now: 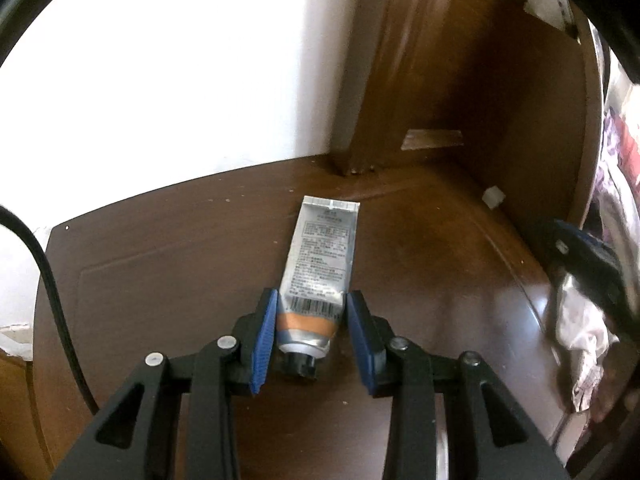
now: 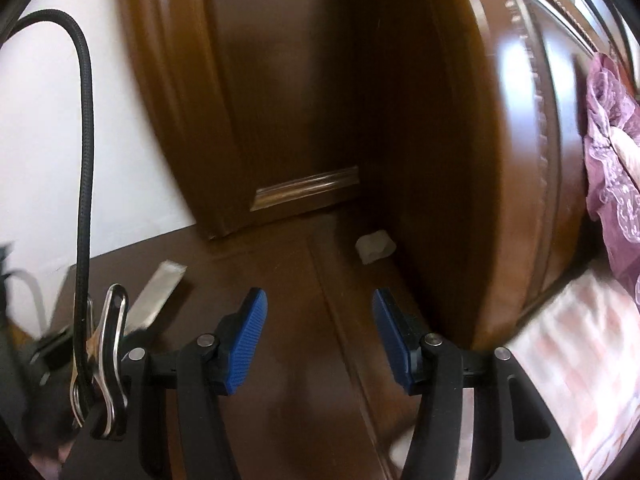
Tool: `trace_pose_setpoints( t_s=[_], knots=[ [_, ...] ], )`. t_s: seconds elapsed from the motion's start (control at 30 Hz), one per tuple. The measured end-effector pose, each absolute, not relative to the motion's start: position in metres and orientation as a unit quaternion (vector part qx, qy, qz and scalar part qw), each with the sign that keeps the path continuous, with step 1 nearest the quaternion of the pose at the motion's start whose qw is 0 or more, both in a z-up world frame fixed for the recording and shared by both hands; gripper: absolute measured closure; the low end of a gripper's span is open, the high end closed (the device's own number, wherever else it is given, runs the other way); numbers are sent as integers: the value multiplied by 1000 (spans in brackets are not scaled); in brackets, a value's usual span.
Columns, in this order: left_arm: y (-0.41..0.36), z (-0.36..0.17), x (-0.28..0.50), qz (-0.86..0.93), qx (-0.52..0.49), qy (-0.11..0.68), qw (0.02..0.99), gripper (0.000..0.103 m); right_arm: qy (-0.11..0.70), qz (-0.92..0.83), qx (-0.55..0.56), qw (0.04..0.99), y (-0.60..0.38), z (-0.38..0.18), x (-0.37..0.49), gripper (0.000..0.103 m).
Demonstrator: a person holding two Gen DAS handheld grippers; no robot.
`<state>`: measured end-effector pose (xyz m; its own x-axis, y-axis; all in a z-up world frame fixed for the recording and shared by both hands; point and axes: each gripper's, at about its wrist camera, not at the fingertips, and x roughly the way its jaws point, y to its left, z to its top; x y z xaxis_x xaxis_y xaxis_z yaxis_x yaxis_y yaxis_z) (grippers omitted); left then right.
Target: Collect trash
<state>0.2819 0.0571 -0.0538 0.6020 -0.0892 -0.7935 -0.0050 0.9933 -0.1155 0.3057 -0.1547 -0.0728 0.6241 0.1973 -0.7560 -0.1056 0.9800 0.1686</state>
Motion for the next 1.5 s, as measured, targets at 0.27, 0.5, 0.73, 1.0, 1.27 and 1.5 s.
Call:
trace_pose_setpoints(
  t_s=[0.27, 0.5, 0.73, 1.0, 1.27, 1.5],
  knots=[
    [59, -55, 283, -19, -53, 442, 895, 67, 439, 4, 55, 897, -140, -89, 350, 46],
    [59, -54, 282, -19, -57, 441, 896, 66, 445, -63, 72, 891, -143, -99, 372, 46],
    [65, -53, 281, -24, -69, 442, 894, 66, 450, -106, 75, 883, -143, -108, 389, 54],
    [64, -52, 280, -24, -64, 441, 895, 66, 464, -121, 103, 871, -153, -121, 396, 71],
    [65, -52, 279, -24, -68, 439, 895, 66, 472, -110, 107, 868, -175, -122, 396, 93],
    [71, -50, 278, -29, -83, 439, 894, 67, 469, -72, 117, 872, -184, -117, 393, 97]
  ],
)
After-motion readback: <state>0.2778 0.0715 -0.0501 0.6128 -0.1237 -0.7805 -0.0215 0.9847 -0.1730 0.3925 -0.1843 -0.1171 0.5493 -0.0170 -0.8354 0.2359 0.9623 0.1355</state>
